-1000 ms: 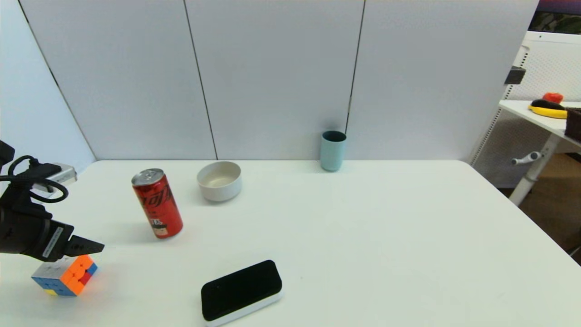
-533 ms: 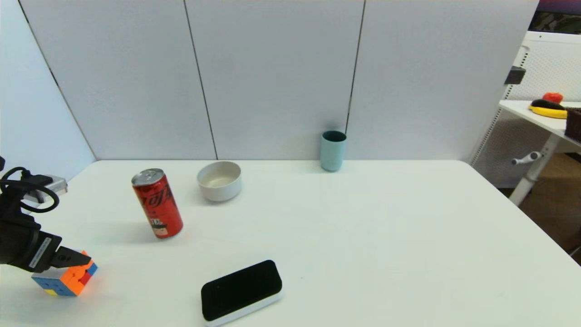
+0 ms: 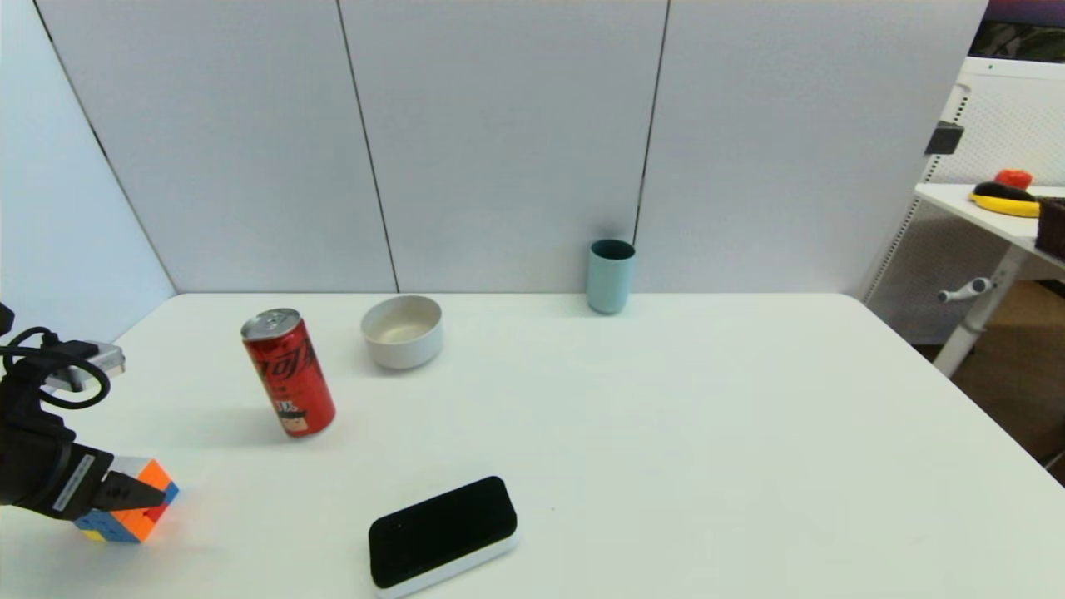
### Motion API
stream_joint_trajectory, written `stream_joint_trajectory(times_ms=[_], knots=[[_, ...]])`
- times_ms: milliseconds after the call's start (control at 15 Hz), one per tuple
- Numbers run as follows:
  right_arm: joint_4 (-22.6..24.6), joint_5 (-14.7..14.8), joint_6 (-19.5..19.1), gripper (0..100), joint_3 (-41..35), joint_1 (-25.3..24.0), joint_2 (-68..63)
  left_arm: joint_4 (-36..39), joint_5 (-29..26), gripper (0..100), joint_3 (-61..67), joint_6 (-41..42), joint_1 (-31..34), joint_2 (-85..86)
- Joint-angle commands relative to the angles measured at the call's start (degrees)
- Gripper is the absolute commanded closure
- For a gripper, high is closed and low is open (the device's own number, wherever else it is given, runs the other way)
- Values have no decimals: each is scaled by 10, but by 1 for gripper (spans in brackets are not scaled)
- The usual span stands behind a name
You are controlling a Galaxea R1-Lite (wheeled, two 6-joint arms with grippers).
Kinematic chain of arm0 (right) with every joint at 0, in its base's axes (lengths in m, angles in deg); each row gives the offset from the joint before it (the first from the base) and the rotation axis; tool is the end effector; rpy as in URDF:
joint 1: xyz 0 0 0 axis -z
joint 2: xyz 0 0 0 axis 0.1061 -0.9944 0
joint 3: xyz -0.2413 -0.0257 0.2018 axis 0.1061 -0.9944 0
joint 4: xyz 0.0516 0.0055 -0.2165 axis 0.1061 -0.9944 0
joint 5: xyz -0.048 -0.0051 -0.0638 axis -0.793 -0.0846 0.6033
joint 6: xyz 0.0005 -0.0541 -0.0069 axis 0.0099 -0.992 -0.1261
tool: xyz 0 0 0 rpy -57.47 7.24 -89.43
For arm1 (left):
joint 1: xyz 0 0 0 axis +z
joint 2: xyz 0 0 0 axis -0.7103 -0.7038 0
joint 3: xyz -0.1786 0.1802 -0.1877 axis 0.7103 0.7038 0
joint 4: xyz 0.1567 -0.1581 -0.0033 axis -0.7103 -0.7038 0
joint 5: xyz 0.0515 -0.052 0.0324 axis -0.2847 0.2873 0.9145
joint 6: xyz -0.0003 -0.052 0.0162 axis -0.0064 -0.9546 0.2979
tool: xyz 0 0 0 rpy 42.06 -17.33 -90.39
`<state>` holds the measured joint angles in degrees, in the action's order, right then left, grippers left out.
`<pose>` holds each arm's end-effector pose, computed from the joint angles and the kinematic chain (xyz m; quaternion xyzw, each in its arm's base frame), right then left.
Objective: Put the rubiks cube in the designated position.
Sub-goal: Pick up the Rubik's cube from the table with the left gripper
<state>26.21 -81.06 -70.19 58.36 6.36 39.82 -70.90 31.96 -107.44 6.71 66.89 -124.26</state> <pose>0.0257 0.0001 0.0754 -0.0017 0.0237 -0.0010 0.9997 0.2441 0.0860 0.1279 0.0925 0.5108 -0.0623 0.8524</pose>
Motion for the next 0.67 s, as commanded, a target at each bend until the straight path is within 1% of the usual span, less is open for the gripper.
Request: stream_joint_trajectory(times_ms=[67, 667], knots=[[0, 0, -1, 0, 0, 0, -1, 2, 0, 0, 6, 1, 1, -5], [0, 0, -1, 0, 0, 0, -1, 4, -1, 0, 4, 3, 2, -35]])
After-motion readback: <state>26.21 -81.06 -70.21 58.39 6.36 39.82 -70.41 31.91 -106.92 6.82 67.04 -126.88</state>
